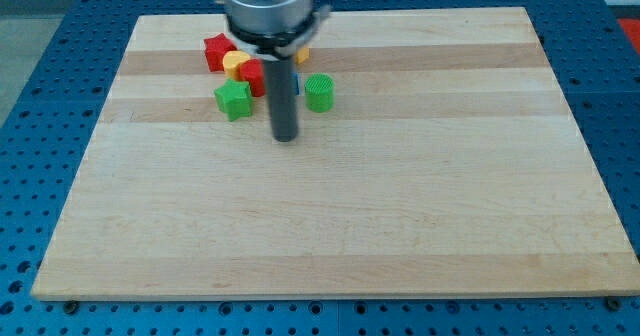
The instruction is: Move your arm towards the green star
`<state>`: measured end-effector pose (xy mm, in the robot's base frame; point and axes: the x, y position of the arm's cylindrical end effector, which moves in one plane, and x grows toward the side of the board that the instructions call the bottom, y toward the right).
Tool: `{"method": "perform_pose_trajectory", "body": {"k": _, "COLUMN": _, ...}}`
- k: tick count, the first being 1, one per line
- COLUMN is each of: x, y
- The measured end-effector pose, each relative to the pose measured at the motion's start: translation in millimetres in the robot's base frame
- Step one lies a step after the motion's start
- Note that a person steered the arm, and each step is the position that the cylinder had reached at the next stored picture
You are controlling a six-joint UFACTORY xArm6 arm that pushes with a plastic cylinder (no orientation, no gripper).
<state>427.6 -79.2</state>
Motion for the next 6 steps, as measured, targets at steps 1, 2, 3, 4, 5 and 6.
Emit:
{"method": "perform_pose_trajectory", "body": {"k": 1, "x": -1.5, "y": -45.2}}
{"method": "perform_pose_trajectory", "body": {"k": 2, "x": -2.6, "y": -51.3}}
{"method": "perform_pose_trajectory", "body": {"k": 3, "x": -3.9, "y": -28.4}}
{"method": "perform_pose_trajectory", "body": {"k": 4, "x": -3.9, "y": -10.4}}
{"method": "perform_pose_trajectory", "body": {"k": 5, "x": -4.5, "y": -8.1}}
{"method": "perform_pose_trajectory", "body": {"k": 6, "x": -13.7, "y": -8.0}}
